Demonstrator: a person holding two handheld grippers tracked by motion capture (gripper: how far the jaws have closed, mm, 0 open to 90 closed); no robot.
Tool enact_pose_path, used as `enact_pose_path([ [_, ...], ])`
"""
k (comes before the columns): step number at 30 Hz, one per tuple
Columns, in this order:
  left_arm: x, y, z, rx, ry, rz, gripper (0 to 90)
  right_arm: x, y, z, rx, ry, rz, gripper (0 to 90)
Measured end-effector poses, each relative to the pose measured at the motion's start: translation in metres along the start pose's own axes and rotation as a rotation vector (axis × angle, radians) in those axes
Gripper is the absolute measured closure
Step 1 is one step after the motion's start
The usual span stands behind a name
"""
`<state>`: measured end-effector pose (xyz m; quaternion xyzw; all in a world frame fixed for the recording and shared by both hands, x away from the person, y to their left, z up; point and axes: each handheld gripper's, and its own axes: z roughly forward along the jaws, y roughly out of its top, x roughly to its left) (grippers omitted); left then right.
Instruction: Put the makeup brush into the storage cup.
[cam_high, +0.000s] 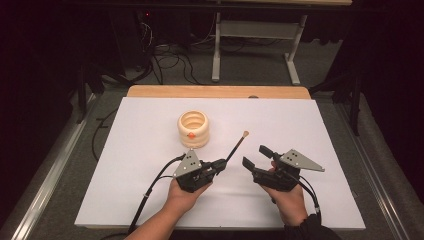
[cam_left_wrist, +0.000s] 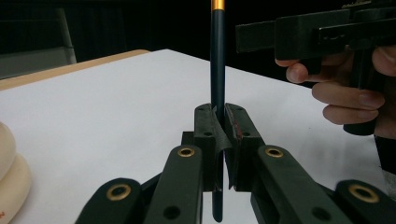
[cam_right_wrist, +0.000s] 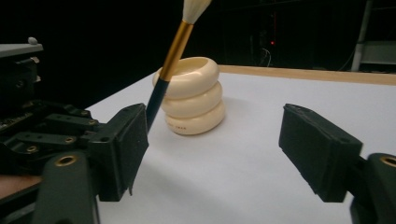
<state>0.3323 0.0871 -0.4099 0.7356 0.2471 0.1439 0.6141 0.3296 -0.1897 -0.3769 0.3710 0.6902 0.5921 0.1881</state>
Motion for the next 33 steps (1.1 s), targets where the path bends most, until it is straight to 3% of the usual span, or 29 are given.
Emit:
enact_pose_path([
  [4,-0.0026,-0.0007,0.0013,0.000,-0.002,0.005,84.8,0.0027,-0.0014,0.0025,-0.006,0.037,0.019,31.1],
  [18,-0.0070,-0.0039,0.0047,0.008,-0.007,0.011,84.8,0.0045,-0.0016,0.0065,-0.024,0.074,0.091,38.3],
  [33,-0.0088,-0.0053,0.0066,0.011,-0.011,0.011,84.8,0.0073,-0.0020,0.0087,-0.028,0.088,0.096,40.7],
])
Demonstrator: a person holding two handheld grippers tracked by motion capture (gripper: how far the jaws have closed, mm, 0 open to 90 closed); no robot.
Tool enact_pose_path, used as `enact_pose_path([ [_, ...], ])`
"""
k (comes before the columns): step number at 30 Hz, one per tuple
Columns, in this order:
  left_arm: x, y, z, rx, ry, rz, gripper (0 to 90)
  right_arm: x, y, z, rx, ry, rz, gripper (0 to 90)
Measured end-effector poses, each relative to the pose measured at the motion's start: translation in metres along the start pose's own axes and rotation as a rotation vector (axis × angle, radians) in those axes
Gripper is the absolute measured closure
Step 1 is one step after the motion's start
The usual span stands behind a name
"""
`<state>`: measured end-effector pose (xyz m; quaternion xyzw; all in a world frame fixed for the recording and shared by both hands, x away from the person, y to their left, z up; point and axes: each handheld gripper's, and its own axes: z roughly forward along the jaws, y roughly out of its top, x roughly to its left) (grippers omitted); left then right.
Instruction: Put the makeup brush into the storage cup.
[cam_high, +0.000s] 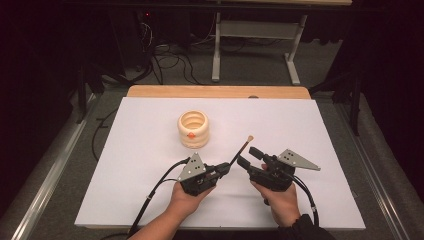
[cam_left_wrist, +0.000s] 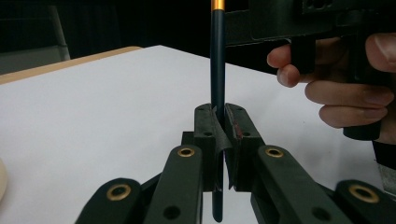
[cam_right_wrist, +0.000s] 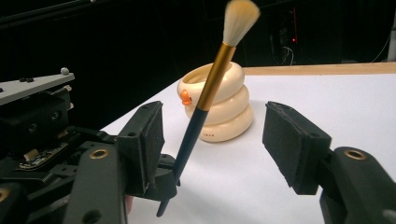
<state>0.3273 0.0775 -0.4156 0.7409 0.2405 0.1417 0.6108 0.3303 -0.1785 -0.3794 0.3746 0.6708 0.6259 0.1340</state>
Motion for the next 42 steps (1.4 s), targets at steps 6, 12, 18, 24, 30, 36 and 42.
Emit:
enact_pose_path([
  [6,-0.0014,-0.0012,0.0018,0.003,-0.002,0.003,84.7,0.0001,-0.0001,0.0008,-0.009,0.015,0.016,43.6],
  [12,-0.0019,-0.0016,0.0024,-0.001,-0.004,-0.002,84.8,0.0000,-0.0002,0.0006,-0.024,0.015,0.041,48.1],
  [18,-0.0042,-0.0031,0.0040,-0.005,-0.008,-0.008,84.7,-0.0009,-0.0014,0.0010,-0.036,0.022,0.052,52.0],
  [24,-0.0052,-0.0040,0.0049,-0.005,-0.012,-0.008,84.7,-0.0027,-0.0026,0.0003,-0.051,0.027,0.079,57.0],
  [30,-0.0061,-0.0049,0.0052,-0.010,-0.018,-0.017,84.8,-0.0029,-0.0037,0.0005,-0.053,0.026,0.084,61.9],
  [36,-0.0083,-0.0064,0.0068,-0.009,-0.025,-0.016,84.7,-0.0026,-0.0045,0.0005,-0.063,0.034,0.099,67.8],
  [42,-0.0078,-0.0064,0.0067,-0.012,-0.028,-0.024,84.7,-0.0030,-0.0057,0.0010,-0.065,0.040,0.109,74.4],
])
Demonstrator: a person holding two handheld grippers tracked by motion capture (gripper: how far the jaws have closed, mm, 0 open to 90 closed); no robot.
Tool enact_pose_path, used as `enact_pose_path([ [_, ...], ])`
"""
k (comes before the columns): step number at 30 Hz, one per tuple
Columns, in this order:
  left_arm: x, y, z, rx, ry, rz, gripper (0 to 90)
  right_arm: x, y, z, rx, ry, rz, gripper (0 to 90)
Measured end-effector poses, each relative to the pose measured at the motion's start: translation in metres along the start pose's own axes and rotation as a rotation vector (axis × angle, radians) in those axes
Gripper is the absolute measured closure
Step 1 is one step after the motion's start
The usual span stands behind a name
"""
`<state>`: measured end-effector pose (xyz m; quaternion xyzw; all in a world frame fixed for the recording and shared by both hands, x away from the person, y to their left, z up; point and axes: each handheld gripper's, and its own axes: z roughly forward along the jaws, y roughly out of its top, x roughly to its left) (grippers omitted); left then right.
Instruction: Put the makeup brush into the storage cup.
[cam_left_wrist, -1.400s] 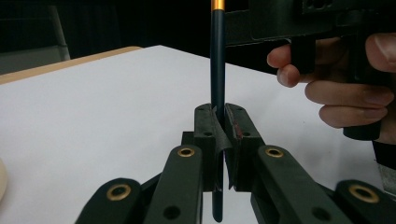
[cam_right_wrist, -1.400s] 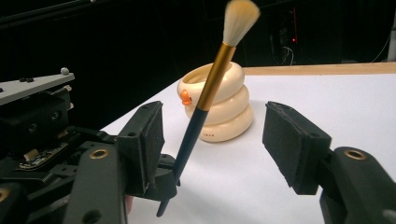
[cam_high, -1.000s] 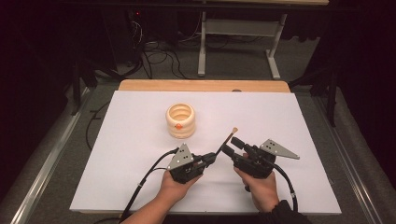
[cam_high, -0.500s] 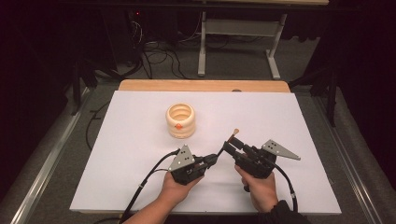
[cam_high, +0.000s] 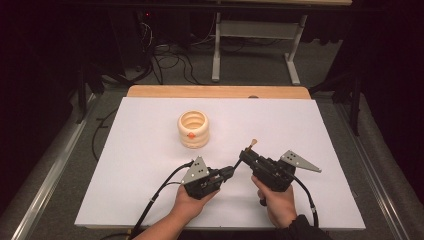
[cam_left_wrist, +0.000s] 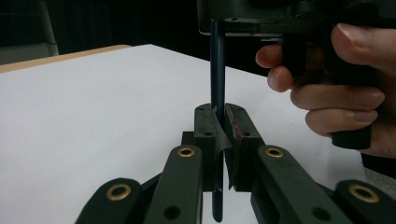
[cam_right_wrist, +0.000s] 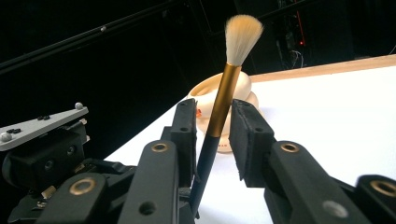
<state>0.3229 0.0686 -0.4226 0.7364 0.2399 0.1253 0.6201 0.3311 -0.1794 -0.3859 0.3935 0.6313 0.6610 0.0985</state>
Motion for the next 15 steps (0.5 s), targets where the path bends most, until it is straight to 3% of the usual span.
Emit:
enact_pose_path([
  [15,-0.0001,-0.0005,0.0005,0.004,0.002,0.002,84.7,-0.0022,-0.0013,0.0007,0.007,0.011,0.015,82.0],
])
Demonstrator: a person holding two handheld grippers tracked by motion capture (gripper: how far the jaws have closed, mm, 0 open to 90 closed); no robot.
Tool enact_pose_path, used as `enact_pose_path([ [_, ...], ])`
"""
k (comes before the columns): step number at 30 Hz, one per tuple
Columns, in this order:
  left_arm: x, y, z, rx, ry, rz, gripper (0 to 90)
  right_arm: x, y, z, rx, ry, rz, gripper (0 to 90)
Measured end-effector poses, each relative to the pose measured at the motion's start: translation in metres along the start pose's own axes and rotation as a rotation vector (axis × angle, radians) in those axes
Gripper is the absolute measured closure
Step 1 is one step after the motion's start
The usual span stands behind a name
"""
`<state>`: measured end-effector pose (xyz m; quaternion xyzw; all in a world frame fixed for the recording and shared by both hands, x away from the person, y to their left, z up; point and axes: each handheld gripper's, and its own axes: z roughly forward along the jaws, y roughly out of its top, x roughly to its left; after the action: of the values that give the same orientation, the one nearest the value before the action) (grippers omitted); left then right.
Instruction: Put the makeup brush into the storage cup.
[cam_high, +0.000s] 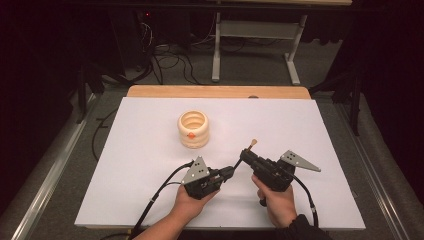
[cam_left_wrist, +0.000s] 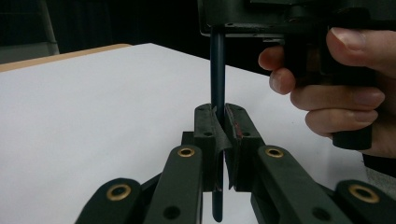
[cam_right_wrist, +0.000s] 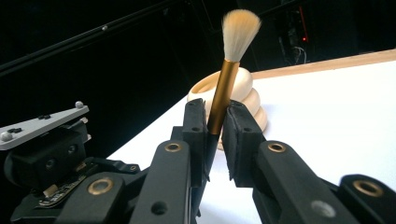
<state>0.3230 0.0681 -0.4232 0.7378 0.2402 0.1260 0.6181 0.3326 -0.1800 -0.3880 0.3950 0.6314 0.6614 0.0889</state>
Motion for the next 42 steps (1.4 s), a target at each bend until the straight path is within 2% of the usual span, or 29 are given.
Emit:
enact_pose_path([
  [8,-0.001,-0.001,0.002,0.014,0.005,0.018,84.5,0.001,0.000,0.001,0.006,0.035,0.002,85.6],
  [16,-0.002,0.000,0.002,0.014,0.010,0.022,83.7,0.001,0.000,0.001,0.005,0.046,-0.001,85.9],
  [22,0.000,0.002,0.001,0.002,0.025,0.018,71.3,0.003,0.000,0.001,0.008,0.050,-0.010,85.8],
  [30,0.004,0.007,-0.001,0.020,0.028,0.006,62.8,0.002,0.000,0.000,0.004,0.035,-0.031,85.8],
  [35,0.005,0.010,-0.002,0.038,0.033,0.013,57.3,0.002,0.000,0.000,0.006,0.017,-0.066,85.8],
  [37,0.006,0.011,0.000,0.058,0.018,0.003,51.9,0.003,0.000,0.000,0.009,0.005,-0.090,85.7],
  [42,0.006,0.013,0.002,0.085,0.022,0.003,46.4,0.006,-0.001,0.001,0.016,0.000,-0.121,85.8],
])
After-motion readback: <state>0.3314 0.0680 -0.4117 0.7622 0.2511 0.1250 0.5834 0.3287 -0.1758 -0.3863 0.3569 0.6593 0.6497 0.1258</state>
